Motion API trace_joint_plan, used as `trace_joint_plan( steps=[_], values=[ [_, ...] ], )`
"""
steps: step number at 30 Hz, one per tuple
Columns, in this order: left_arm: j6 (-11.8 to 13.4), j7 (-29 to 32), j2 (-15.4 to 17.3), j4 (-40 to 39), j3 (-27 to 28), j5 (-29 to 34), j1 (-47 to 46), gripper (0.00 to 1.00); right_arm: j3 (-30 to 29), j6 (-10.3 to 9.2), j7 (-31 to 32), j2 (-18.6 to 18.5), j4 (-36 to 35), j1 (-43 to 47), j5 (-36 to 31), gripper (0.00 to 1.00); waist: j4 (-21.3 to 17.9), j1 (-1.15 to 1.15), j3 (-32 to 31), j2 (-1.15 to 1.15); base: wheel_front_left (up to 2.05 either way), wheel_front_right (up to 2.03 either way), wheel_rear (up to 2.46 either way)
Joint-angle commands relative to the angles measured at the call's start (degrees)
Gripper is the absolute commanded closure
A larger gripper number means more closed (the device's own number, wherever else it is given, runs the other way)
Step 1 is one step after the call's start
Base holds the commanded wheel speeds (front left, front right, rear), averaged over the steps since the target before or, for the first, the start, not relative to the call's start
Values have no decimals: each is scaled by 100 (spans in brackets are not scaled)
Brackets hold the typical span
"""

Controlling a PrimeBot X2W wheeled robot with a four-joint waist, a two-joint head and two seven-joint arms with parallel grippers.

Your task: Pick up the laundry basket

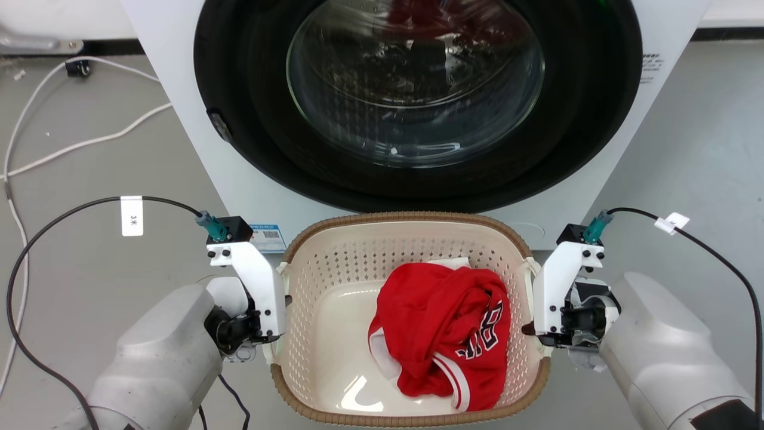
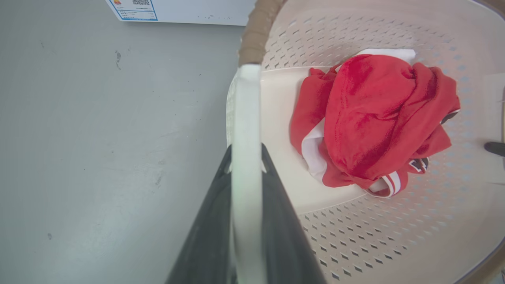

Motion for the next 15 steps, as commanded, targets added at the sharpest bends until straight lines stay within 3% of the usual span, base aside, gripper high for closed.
trace_joint_plan(
  steps=[1,15],
  values=[
    [-78,26,-115,-48,-10,-47,-17,100,-51,78,85,124,-13,-74,95,100,-4,1,-132,0,0,0,0],
    [-71,344,-178,162,-134,-298,354,100,-212,78,614,181,165,230,241,100,2,1,-687,0,0,0,0]
  ],
)
